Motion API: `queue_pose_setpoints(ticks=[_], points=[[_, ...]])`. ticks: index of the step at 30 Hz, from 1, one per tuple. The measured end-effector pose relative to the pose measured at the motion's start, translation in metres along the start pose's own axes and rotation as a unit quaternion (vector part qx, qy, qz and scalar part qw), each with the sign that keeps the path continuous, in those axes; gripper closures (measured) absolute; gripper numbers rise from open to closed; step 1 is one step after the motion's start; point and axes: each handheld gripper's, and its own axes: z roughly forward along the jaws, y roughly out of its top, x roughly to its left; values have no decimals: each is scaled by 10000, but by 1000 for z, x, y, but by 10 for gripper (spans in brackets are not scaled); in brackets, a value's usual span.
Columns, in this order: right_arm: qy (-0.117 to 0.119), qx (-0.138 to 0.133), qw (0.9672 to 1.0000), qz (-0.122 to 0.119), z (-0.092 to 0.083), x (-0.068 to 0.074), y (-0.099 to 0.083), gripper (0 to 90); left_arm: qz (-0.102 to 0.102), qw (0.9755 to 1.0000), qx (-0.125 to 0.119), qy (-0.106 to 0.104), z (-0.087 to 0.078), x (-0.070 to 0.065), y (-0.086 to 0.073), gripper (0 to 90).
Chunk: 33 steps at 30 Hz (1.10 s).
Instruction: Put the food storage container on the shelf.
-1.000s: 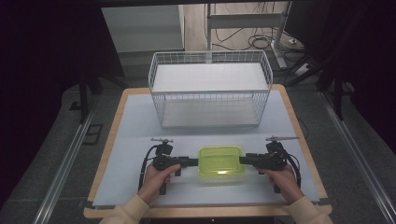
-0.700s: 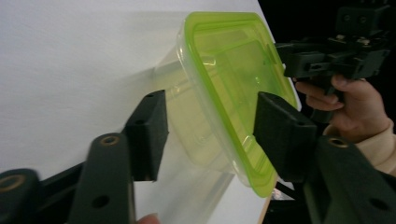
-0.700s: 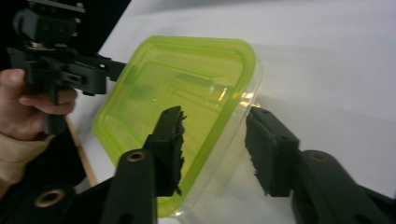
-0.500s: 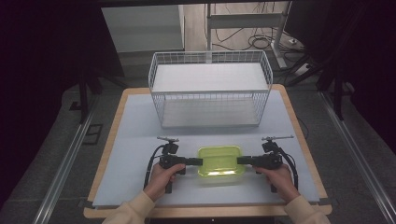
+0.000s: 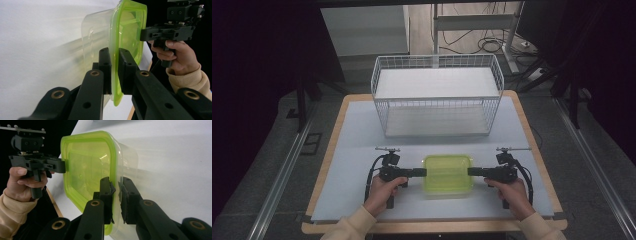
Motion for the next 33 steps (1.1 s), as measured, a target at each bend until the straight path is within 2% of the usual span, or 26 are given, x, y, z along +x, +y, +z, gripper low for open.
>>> queue_pose_setpoints(ticks=[5,12,21,25,29,33], points=[[50,-20,10000,5,-1,2,0,812,136,9999,-38,41,-3,-5,1,828],[50,-158,9997,-200,-5,10,3,812,300,9994,-113,111,-9,-13,4,827],[38,-233,9990,-370,-8,16,6,812,351,9993,-143,67,-13,-16,6,826],[65,-326,9984,-448,-11,22,10,813,496,9984,-260,91,-20,-24,12,827],[89,-415,9977,-538,-14,30,18,813,558,9978,-355,71,-28,-30,20,828],[74,-501,9966,-652,-20,42,28,812,675,9968,-422,29,-36,-38,30,828]])
